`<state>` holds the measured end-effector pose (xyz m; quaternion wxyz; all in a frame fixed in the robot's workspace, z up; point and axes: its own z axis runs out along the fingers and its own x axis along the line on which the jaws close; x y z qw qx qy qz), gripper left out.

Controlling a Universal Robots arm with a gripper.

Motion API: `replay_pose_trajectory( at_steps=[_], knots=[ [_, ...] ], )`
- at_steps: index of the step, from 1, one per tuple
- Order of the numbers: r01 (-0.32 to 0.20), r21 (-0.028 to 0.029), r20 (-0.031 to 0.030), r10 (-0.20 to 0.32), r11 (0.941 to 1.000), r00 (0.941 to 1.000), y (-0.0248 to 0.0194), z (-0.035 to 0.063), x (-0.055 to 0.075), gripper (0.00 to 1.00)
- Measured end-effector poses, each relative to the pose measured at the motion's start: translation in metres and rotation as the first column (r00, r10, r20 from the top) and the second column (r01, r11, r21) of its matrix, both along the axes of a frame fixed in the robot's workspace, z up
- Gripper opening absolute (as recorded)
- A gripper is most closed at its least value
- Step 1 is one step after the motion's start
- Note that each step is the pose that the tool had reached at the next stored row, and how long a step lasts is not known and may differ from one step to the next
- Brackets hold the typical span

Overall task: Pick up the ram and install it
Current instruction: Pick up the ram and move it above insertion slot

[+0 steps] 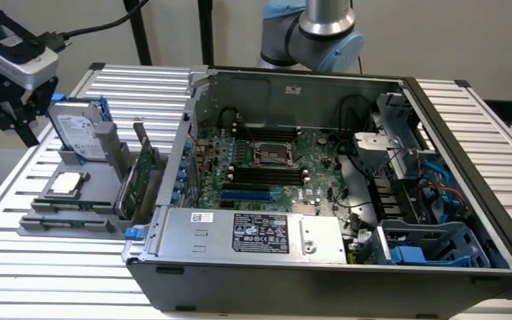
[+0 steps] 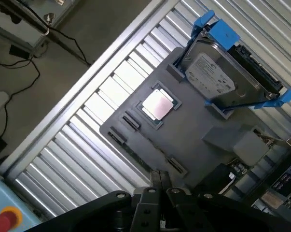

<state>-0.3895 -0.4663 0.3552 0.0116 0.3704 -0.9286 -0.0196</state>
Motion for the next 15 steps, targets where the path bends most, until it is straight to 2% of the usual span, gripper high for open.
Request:
replay_pose_trajectory(
  at_steps=[3,7,11,15],
  knots=[
    [-0.055,0.0000,0.0001,0.055,0.9985,0.9985,0.0000,-0.0001,0.0001,0.00],
    [-0.127,0.0000,0.0000,0.127,0.9919,0.9919,0.0000,-0.0001,0.0000,0.00],
    [-0.200,0.0000,0.0001,0.200,0.9798,0.9798,0.0000,-0.0002,0.0000,0.00],
    [-0.270,0.0000,0.0001,0.270,0.9629,0.9629,0.0000,-0.0002,0.0000,0.00]
  ],
)
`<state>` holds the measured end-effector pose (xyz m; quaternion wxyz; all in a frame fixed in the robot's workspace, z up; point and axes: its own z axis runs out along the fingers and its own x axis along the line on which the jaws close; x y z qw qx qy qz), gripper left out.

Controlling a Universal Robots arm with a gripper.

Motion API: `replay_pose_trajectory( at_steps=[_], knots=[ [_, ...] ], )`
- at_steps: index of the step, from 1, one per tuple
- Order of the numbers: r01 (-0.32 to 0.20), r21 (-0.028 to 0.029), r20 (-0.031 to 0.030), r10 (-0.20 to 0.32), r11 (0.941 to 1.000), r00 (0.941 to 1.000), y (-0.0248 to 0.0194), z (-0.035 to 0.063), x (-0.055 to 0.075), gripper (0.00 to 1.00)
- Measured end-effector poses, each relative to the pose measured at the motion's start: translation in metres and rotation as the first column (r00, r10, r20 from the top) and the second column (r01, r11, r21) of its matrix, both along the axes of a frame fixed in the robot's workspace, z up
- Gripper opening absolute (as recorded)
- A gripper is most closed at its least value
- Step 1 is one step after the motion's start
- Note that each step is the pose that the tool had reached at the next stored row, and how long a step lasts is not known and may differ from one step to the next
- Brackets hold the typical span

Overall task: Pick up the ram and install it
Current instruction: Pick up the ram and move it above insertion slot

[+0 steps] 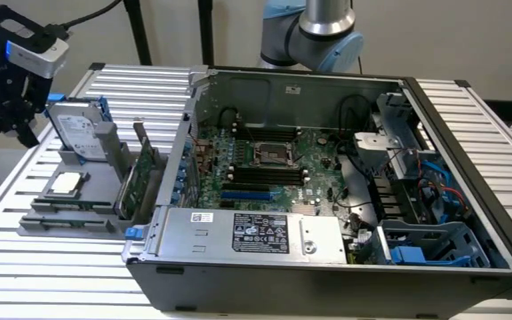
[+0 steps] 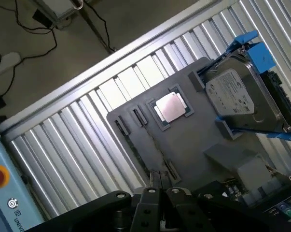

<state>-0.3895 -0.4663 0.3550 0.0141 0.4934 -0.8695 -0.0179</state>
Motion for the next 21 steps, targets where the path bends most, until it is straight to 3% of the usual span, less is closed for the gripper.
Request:
replay_pose_trajectory(
  at_steps=[6,11,16,21],
  knots=[
    [-0.109,-0.0001,0.0000,0.109,0.9941,0.9941,0.0000,-0.0001,0.0000,0.00],
    [-0.199,-0.0002,-0.0001,0.199,0.9801,0.9801,0.0000,-0.0002,0.0000,0.00],
    [-0.287,-0.0002,0.0000,0.287,0.9580,0.9580,0.0000,-0.0010,0.0000,0.00],
    [-0.373,0.0004,-0.0018,0.373,0.9279,0.9279,0.0000,-0.0031,0.0000,0.00]
  ],
)
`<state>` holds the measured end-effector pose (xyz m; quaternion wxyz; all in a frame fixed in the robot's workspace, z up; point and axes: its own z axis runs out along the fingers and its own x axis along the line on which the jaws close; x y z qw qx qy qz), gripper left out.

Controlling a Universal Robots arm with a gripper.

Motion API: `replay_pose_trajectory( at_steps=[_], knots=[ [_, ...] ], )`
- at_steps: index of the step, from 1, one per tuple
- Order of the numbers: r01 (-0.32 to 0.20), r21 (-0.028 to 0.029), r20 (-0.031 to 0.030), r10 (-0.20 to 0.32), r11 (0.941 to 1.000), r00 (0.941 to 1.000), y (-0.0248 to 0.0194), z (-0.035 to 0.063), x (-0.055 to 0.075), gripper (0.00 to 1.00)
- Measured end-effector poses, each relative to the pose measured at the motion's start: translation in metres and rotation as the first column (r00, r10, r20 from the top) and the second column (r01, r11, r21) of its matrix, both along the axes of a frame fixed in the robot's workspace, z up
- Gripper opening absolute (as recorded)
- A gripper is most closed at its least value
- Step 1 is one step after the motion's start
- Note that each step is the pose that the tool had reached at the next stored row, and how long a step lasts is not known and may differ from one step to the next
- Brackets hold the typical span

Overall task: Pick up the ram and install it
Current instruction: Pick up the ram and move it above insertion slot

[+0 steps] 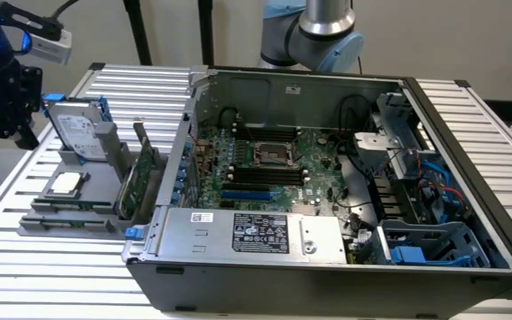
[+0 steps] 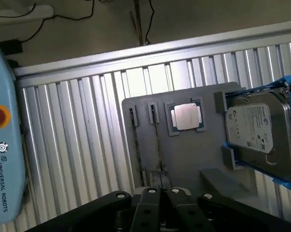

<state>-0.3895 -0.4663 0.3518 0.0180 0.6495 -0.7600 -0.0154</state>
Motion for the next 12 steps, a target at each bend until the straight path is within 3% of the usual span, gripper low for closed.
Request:
replay_pose_trajectory(
  at_steps=[5,11,12],
  knots=[
    [-0.071,0.0002,-0.0030,0.071,0.9975,0.9975,-0.0007,-0.0047,0.000,0.00],
    [-0.082,0.0021,-0.0028,0.082,0.9966,0.9966,-0.0096,-0.0154,0.000,0.00],
    [-0.082,0.0030,-0.0026,0.082,0.9966,0.9966,-0.0105,-0.0173,0.000,1.00]
  ],
)
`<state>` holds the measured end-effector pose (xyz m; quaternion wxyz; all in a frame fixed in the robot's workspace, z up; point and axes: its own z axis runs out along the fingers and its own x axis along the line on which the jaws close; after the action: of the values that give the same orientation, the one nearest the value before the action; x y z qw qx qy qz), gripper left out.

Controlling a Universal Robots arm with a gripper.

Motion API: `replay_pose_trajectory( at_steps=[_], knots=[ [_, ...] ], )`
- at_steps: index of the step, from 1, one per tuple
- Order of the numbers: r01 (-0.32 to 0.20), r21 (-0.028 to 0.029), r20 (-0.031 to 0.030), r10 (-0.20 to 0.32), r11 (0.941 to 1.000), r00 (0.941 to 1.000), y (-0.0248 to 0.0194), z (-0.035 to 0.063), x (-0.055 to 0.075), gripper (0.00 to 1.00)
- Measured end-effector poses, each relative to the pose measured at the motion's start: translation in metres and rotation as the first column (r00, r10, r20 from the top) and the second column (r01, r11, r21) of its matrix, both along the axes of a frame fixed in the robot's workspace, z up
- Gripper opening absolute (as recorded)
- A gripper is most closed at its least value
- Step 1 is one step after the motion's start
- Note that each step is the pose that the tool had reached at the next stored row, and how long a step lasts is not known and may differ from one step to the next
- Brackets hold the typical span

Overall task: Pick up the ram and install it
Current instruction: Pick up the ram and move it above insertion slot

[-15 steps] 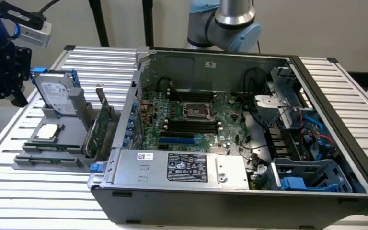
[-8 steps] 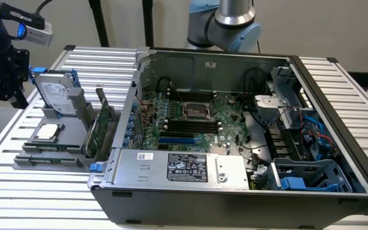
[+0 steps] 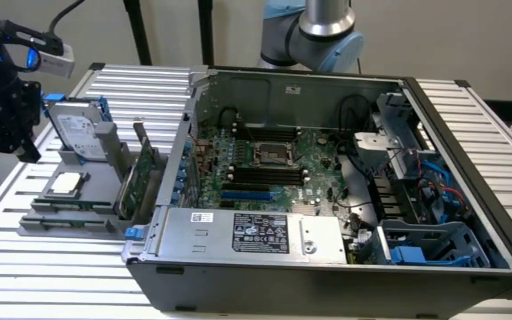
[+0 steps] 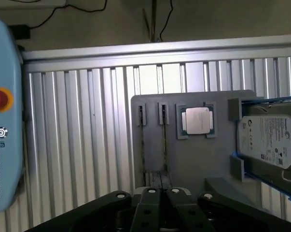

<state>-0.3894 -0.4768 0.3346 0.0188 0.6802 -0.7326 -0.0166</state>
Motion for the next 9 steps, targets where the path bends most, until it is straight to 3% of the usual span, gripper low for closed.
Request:
replay_pose_trajectory(
  at_steps=[9],
  knots=[
    [-0.001,0.0046,-0.0003,0.001,1.0000,1.0000,-0.0046,-0.0161,0.000,1.00]
  ],
)
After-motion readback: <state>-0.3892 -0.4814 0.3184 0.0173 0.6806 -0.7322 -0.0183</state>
